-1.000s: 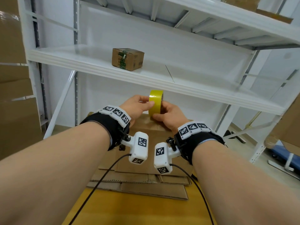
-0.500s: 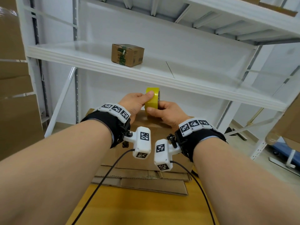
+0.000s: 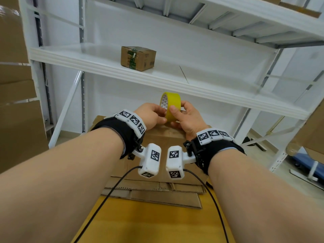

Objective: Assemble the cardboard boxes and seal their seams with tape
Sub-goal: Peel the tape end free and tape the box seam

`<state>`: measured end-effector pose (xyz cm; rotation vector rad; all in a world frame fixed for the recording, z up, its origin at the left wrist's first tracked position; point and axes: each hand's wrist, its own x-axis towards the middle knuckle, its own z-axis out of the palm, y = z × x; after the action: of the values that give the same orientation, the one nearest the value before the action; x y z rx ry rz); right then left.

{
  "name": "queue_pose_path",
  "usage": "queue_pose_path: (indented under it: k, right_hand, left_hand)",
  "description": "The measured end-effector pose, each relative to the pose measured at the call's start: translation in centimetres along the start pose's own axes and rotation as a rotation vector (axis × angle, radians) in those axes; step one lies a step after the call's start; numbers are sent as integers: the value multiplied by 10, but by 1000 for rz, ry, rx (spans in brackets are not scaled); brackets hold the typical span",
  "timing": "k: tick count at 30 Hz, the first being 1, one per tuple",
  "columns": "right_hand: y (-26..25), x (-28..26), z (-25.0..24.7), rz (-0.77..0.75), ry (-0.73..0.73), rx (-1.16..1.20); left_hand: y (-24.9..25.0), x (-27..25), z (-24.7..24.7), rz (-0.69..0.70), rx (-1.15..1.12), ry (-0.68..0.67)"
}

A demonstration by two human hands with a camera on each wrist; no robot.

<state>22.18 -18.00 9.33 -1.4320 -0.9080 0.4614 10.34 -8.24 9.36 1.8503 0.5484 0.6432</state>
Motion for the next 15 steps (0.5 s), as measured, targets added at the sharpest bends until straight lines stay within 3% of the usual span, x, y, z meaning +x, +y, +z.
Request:
queue_pose_path:
  k: [5, 15]
  right_hand:
    - [2, -1, 0, -18, 1, 70]
    - [-3, -4, 3, -1, 9, 81]
  left_hand:
    - [6, 0, 7, 36, 265, 48]
    - [-7, 11, 7, 112, -41, 110]
